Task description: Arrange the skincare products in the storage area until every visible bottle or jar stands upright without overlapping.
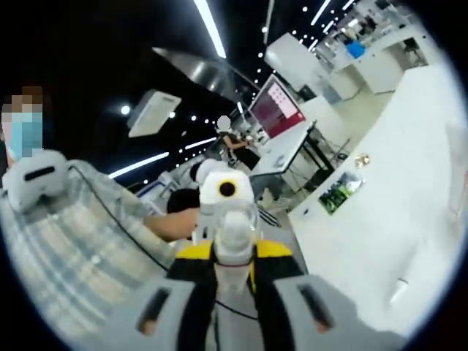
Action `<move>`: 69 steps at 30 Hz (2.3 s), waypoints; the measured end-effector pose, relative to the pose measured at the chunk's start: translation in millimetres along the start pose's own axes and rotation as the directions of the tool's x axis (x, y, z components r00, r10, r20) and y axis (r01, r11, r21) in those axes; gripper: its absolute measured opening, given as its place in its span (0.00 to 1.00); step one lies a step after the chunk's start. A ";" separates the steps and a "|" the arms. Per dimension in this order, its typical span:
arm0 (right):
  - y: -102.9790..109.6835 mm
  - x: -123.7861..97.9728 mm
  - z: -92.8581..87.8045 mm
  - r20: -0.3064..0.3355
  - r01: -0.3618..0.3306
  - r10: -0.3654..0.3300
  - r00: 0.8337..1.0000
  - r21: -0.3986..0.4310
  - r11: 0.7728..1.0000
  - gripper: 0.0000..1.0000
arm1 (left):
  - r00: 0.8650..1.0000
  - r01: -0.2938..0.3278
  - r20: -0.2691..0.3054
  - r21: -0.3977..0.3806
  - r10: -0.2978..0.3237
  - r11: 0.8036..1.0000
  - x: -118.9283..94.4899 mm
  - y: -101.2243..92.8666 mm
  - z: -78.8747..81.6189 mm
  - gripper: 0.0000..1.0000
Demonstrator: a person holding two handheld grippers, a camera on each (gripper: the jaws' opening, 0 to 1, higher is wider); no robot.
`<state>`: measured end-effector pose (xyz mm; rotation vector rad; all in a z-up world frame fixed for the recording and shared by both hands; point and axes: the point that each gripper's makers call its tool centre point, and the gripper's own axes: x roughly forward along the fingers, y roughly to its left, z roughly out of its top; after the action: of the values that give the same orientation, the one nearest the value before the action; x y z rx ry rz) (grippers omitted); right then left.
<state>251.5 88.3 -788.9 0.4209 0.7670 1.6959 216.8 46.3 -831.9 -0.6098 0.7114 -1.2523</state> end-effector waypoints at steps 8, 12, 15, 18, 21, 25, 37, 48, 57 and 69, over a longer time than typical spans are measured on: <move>-15.5 2.7 12.0 0.137 0.131 -0.128 0.982 -0.013 0.991 0.20 | 0.985 -0.083 0.153 -0.023 0.085 0.996 -9.9 15.8 20.8 0.21; -23.0 9.8 4.7 0.114 0.219 -0.215 0.970 -0.026 0.975 0.23 | 0.964 -0.139 0.226 -0.014 0.138 0.990 -11.1 24.3 34.3 0.21; -26.2 11.5 9.1 0.142 0.277 -0.268 0.953 -0.048 0.960 0.25 | 0.953 -0.181 0.249 0.007 0.174 0.983 -11.5 29.8 39.7 0.21; -30.9 10.5 9.4 0.145 0.351 -0.337 0.930 -0.081 0.933 0.24 | 0.947 -0.224 0.245 0.030 0.210 0.974 -10.8 32.2 39.0 0.21; -30.8 10.5 11.0 0.161 0.365 -0.348 0.923 -0.086 0.927 0.23 | 0.948 -0.226 0.240 0.040 0.210 0.973 -10.5 33.3 38.1 0.21; -32.2 8.5 11.7 0.182 0.378 -0.361 0.915 -0.068 0.923 0.22 | 0.952 -0.222 0.226 0.050 0.206 0.974 -10.9 34.5 33.3 0.21; -47.6 -0.7 2.1 0.235 0.463 -0.432 0.871 -0.096 0.881 0.20 | 0.921 -0.385 0.101 0.073 0.377 0.920 -24.5 71.0 -6.7 0.42; -95.4 -25.9 15.4 0.296 0.550 -0.510 0.808 -0.068 0.832 0.21 | 0.566 -0.810 0.175 0.302 0.806 0.503 -162.5 147.1 -13.6 0.69; -123.6 -38.0 23.8 0.282 0.609 -0.575 0.768 -0.043 0.792 0.21 | 0.459 -0.869 0.222 0.315 0.861 0.382 -217.3 180.1 -20.7 0.77; -186.2 -70.1 29.5 0.280 0.726 -0.691 0.666 -0.029 0.687 0.21 | 0.415 -0.895 0.161 0.249 0.895 0.370 -228.5 216.0 -39.8 0.72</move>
<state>423.2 50.7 -886.7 0.1814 0.5169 0.9122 285.2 314.2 -986.8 0.1080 0.6743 -0.2690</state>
